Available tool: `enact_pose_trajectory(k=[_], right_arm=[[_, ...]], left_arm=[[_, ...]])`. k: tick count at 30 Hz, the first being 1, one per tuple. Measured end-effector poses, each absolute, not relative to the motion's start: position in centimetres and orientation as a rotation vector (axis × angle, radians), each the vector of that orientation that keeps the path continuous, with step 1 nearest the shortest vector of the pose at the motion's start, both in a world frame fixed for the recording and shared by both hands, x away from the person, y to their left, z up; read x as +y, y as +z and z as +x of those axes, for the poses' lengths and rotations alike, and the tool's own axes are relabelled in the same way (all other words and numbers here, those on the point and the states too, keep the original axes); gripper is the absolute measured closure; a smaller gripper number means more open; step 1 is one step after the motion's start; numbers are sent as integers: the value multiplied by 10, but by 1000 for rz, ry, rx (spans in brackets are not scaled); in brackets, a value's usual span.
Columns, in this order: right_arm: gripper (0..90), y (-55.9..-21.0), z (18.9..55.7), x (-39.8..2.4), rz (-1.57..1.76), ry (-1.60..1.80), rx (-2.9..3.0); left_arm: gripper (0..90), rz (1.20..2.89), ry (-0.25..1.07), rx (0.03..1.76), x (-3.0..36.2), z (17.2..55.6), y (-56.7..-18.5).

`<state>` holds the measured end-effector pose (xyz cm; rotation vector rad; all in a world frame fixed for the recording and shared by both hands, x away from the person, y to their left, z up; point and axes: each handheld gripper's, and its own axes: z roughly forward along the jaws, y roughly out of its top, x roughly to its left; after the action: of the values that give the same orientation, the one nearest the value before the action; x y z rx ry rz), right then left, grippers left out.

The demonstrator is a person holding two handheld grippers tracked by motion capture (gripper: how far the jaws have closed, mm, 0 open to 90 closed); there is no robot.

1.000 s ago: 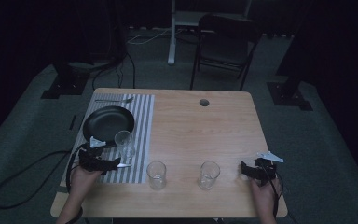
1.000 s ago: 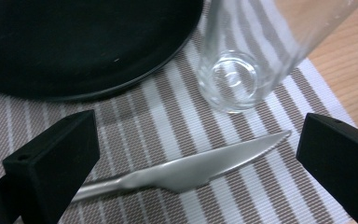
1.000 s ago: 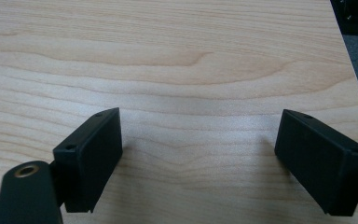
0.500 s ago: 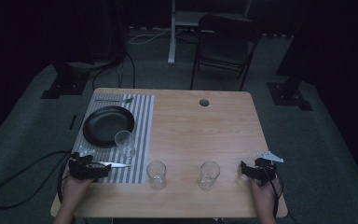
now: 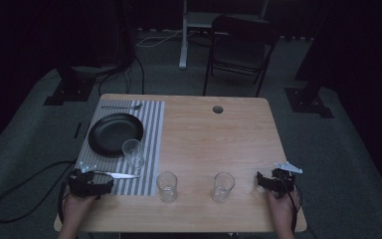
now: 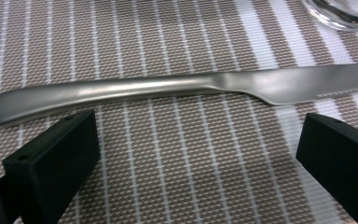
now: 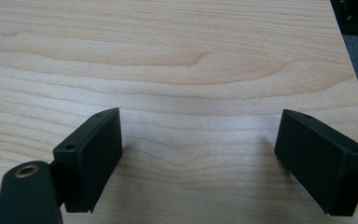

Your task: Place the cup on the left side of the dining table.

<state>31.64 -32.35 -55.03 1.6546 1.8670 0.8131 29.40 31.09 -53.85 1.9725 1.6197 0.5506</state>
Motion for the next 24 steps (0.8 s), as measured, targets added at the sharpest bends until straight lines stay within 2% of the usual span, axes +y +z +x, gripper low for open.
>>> enact_pose_trajectory(k=[13,24], right_arm=[[144,-550,316,-324,1654,813,1867],[143,-550,316,-324,1654,813,1868]], left_arm=[[0,1867,672,1662,315,280,-546],[0,1865,674,1666,313,279,-546]])
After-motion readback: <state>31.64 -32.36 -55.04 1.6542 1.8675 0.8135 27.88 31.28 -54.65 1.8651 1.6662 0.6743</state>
